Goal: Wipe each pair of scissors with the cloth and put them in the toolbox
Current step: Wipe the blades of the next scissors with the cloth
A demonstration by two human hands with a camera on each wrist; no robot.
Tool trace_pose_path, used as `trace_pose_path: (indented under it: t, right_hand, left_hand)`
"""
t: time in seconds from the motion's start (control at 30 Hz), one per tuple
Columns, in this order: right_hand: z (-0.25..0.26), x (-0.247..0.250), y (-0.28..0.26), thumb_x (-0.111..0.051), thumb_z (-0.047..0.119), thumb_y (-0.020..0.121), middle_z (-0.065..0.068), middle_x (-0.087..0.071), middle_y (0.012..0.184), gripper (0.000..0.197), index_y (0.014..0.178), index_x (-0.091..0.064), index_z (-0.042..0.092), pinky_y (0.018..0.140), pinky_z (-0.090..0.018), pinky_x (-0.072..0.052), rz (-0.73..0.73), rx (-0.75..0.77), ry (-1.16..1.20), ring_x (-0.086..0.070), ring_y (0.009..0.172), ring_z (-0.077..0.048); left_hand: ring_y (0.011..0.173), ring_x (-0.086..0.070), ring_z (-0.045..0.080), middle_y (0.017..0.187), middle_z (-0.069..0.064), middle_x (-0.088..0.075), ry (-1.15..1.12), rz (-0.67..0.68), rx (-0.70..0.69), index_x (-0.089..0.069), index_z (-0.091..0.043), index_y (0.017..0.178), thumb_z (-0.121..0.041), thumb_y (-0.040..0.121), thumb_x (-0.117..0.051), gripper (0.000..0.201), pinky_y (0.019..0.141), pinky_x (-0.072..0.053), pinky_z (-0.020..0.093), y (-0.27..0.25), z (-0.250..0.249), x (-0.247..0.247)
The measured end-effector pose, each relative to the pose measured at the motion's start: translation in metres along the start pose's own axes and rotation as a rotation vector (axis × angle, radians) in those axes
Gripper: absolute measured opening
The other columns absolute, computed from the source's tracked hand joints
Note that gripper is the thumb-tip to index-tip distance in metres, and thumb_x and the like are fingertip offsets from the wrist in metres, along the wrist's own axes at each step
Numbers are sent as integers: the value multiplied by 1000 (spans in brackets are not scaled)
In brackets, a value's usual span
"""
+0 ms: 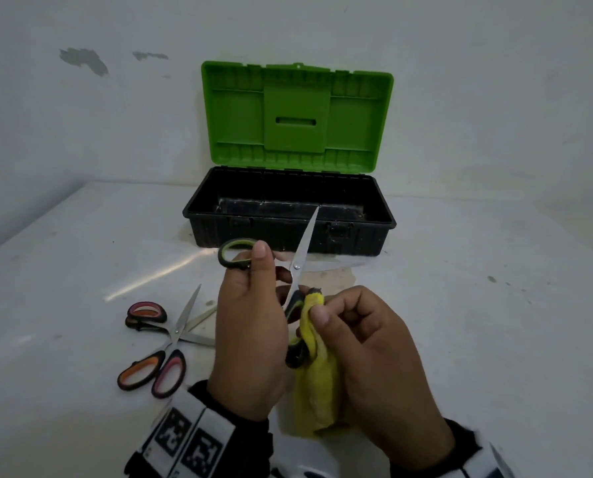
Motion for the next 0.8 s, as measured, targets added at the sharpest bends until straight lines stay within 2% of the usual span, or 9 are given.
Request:
trace_pose_path:
  t: [0.1,0.17,0.23,0.33,0.47,0.57,0.67,0.73,0.8]
  right_hand:
    - [4,13,0,-67,41,73,-1,-70,71,25,77,-66,17,59,-25,-54,19,-4,-34,-65,64,-13]
    - [3,36,4,-70,39,71,-1,-66,63,26,74,-66,14,49,-21,-44,-8,-19,-70,-56,54,-10]
    - [-1,64,11,-71,41,70,-2,-64,60,30,74,-66,12,48,-21,-38,-50,-44,-144,-51,53,-12]
    - [1,107,21,-71,42,75,-3,-65,60,29,75,-68,13,50,-22,-40,-159,-57,-205,-53,55,-16]
    - [40,114,26,-72,32,83,2,-69,65,15,73,-69,20,52,-20,-47,-194,103,-318,-61,57,-10]
    - [67,77,24,-79,26,75,3,-71,69,12,71,-70,20,51,-12,-46,-119,244,-347,-63,57,-4]
    - [71,41,20,-80,33,74,14,-68,76,15,77,-67,27,60,-6,-45,-35,362,-540,-63,74,-4]
    - [67,23,18,-77,36,76,21,-63,78,15,83,-66,30,65,-6,-45,13,410,-631,-60,79,-1]
    - [60,15,18,-75,37,78,21,-61,75,11,81,-69,28,66,-7,-46,-9,430,-654,-59,79,-3]
  left_hand:
    - [64,-66,24,75,7,-55,-26,36,-12,-61,-23,80,-47,99,-44,35,62,-57,38,2,-8,0]
    - [52,-60,20,67,2,-47,-42,89,-8,-57,-14,85,-43,99,-46,34,53,-51,34,4,-13,0]
    - [48,-58,20,60,-2,-44,-26,131,-13,-54,-10,90,-42,98,-48,34,52,-48,33,5,-16,2]
    - [46,-57,20,54,-4,-39,30,190,-29,-52,-7,84,-44,95,-51,38,51,-49,33,5,-20,3]
    - [48,-59,25,53,-1,-35,153,269,-38,-50,3,90,-46,94,-51,49,50,-51,32,1,-18,-5]
    - [47,-58,25,54,-2,-35,204,292,-46,-53,-6,81,-47,94,-52,44,49,-48,30,-3,-14,-10]
    - [44,-58,24,52,-3,-35,246,314,-75,-54,-25,61,-48,93,-51,39,45,-45,28,-7,-13,-14]
    - [43,-59,25,50,-3,-36,271,321,-93,-55,-29,59,-49,94,-49,40,44,-46,28,-8,-15,-15]
    - [44,-59,26,53,1,-39,285,324,-107,-55,-27,62,-49,95,-48,40,46,-46,30,-8,-16,-13]
Point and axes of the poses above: each hand's wrist, its own y-axis towards the middle knuckle, its own x-axis out of the back of the hand, z = x × y, the point moved 8 cm from there along y, towards the middle knuckle
